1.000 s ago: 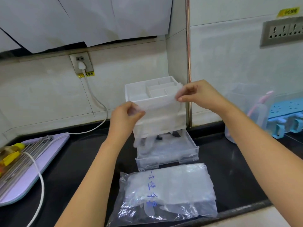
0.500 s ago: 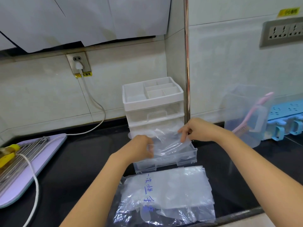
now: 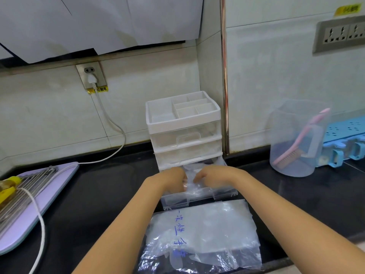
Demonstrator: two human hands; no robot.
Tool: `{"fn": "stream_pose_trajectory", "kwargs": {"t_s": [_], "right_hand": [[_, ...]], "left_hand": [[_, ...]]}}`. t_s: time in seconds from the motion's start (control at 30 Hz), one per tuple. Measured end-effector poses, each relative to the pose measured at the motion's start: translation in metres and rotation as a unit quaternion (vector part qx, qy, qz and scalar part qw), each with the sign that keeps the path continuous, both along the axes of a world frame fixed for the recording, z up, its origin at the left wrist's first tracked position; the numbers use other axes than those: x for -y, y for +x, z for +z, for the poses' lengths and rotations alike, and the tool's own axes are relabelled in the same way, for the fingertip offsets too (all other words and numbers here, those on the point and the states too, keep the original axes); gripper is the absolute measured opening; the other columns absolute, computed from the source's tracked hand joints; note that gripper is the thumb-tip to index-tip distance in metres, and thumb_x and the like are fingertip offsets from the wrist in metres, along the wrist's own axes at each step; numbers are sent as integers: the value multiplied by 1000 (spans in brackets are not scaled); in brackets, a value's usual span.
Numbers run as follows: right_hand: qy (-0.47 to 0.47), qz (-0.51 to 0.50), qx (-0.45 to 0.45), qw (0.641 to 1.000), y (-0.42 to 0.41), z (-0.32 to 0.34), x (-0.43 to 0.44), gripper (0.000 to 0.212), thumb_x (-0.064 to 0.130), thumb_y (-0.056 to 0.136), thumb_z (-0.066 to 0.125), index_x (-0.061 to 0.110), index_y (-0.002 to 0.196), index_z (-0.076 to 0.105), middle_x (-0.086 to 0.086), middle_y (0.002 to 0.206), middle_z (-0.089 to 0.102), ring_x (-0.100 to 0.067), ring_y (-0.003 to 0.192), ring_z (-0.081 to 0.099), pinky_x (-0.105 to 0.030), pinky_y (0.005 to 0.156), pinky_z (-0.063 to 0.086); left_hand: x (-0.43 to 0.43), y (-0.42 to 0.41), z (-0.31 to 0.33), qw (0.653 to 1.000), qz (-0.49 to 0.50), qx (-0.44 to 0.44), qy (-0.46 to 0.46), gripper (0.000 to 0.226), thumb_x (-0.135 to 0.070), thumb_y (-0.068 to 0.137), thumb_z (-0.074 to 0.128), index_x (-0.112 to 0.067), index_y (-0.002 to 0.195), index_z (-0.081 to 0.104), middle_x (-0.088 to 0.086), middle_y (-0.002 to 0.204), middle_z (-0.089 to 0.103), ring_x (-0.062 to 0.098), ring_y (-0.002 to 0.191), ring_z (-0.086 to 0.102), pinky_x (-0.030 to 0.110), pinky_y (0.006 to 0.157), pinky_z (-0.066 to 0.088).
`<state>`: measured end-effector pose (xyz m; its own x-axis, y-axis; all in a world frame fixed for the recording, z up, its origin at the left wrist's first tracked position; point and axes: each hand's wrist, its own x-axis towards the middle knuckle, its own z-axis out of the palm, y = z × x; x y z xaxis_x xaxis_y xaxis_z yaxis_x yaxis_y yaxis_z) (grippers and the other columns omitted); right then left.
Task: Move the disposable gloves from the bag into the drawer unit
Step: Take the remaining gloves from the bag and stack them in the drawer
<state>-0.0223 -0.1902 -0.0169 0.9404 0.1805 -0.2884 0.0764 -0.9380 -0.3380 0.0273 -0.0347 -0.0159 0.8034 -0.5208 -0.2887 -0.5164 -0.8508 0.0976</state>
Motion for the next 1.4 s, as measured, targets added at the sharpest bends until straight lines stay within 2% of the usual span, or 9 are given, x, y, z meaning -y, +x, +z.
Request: {"fn": "stream_pose_trajectory", "kwargs": {"t_s": [0.13, 0.3, 0.5, 0.6, 0.77, 1.0, 1.17, 1.3, 1.4], "right_hand": [[-41, -1, -50, 998, 5, 1, 1, 61, 13, 96, 44, 30, 151, 22, 4, 158, 20, -22, 142, 25, -33, 110, 26], [-78, 35, -106, 991, 16, -1, 0, 64, 15, 95, 43, 40, 150, 20, 4, 160, 12, -24, 144, 21, -39, 113, 24], [-65, 26, -105, 992, 19, -4, 2, 59, 9, 98, 39, 30, 150, 23, 1, 158, 19, -20, 135, 31, -32, 107, 29], [-62, -13, -93, 994, 29, -15, 3, 60, 11, 98, 42, 23, 152, 18, -5, 155, 26, -25, 133, 35, -34, 107, 33], [-76, -108, -53, 990, 50, -29, -7, 59, 17, 97, 46, 11, 150, 22, -15, 151, 31, -33, 133, 38, -43, 107, 37], [-168, -168, 12, 971, 49, -19, -18, 49, 20, 95, 47, 7, 141, 38, -17, 139, 42, -34, 124, 45, -40, 100, 43], [-71, -154, 12, 985, 27, 1, -13, 31, 12, 96, 46, 4, 124, 55, -12, 121, 58, -26, 106, 56, -32, 88, 45], [31, -202, 157, 966, 0, 9, 10, 31, 22, 96, 50, 10, 67, 50, -4, 68, 50, -17, 61, 48, -26, 54, 39], [107, -218, 176, 954, -26, 17, 26, 33, 28, 94, 54, 2, 75, 62, -13, 74, 62, -20, 63, 54, -32, 63, 48]], "left_hand": [[-2, 1, 19, 999, 14, -36, -22, 27, -29, 92, 55, -10, 107, 66, 0, 104, 64, 18, 92, 59, 23, 75, 45], [20, -2, 17, 970, 63, -25, -232, 26, -19, 97, 47, -4, 94, 68, 6, 93, 67, 18, 79, 60, 33, 81, 52], [32, 5, -20, 998, 59, 0, -24, 16, -15, 92, 55, -3, 81, 57, 5, 71, 48, 16, 62, 45, 21, 56, 35], [33, 3, -16, 998, 51, -42, -5, 20, -22, 94, 50, -6, 102, 58, 9, 93, 56, 25, 88, 55, 27, 73, 39], [31, 18, -17, 991, 64, -76, 93, 40, -15, 97, 48, -12, 137, 49, 7, 119, 53, 23, 94, 45, 31, 82, 40], [31, 26, -23, 989, 60, -47, 124, 35, -14, 94, 50, -11, 129, 54, 4, 104, 48, 23, 87, 44, 30, 77, 40], [30, 23, -23, 993, 77, -39, 85, 22, -12, 92, 52, -20, 112, 55, 4, 101, 47, 23, 84, 43, 30, 73, 40], [22, 11, -17, 994, 104, -22, 5, 35, -26, 87, 64, -8, 117, 56, 6, 107, 53, 24, 88, 50, 30, 74, 43], [16, -8, -3, 984, 136, -19, -111, 33, -32, 86, 68, -12, 110, 58, 9, 112, 56, 23, 93, 52, 28, 76, 42]]}}
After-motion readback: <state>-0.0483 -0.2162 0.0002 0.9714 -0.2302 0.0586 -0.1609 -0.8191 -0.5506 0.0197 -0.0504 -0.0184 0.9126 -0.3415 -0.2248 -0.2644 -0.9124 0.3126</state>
